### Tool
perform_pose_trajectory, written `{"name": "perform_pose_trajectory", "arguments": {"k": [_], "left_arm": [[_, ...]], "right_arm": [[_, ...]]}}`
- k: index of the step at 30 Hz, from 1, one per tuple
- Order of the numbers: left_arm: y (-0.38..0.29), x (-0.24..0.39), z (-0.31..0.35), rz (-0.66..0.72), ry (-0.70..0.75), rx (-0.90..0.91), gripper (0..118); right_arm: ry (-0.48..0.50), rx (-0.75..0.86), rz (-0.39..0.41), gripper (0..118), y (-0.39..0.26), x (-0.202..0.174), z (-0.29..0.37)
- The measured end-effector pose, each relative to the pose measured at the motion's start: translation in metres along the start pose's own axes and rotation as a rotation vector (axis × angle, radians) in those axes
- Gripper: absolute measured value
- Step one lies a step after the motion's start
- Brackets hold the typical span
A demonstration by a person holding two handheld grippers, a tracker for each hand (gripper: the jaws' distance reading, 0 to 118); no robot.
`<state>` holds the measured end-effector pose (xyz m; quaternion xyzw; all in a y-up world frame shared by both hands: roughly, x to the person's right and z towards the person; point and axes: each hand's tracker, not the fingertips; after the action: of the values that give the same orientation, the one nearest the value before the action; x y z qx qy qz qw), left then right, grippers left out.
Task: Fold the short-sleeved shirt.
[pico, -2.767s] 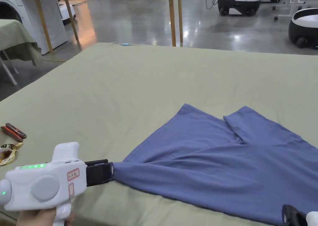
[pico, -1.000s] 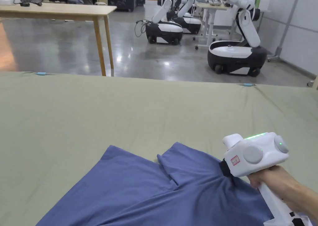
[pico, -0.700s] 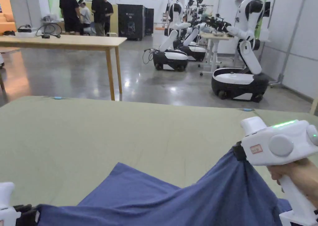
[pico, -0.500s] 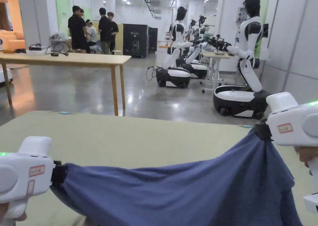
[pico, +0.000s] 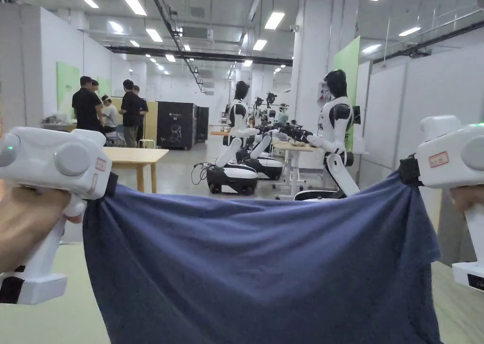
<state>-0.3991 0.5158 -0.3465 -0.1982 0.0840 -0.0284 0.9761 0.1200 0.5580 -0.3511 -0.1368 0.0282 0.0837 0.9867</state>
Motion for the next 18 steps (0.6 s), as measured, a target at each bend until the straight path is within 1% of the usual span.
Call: {"name": "perform_pose_trajectory", "arguments": {"k": [4, 8, 14, 17, 18], "left_arm": [[0.026, 0.001, -0.014, 0.042, 0.042, 0.023, 2], [0.045, 0.003, -0.031, 0.035, 0.073, 0.032, 2], [0.071, 0.005, -0.066, 0.035, 0.102, 0.055, 2], [0.083, 0.006, -0.083, -0.022, 0.130, 0.070, 2], [0.088, 0.007, -0.090, -0.020, 0.144, 0.073, 2]], "right_arm": [[-0.021, 0.013, -0.024, 3, 0.017, 0.002, -0.024], [-0.043, 0.032, -0.022, 3, 0.037, -0.001, -0.053], [-0.062, 0.043, -0.044, 3, 0.067, -0.006, -0.104], [-0.082, 0.039, -0.006, 3, 0.081, -0.011, -0.127], [-0.077, 0.045, -0.007, 3, 0.086, -0.012, -0.135]]}}
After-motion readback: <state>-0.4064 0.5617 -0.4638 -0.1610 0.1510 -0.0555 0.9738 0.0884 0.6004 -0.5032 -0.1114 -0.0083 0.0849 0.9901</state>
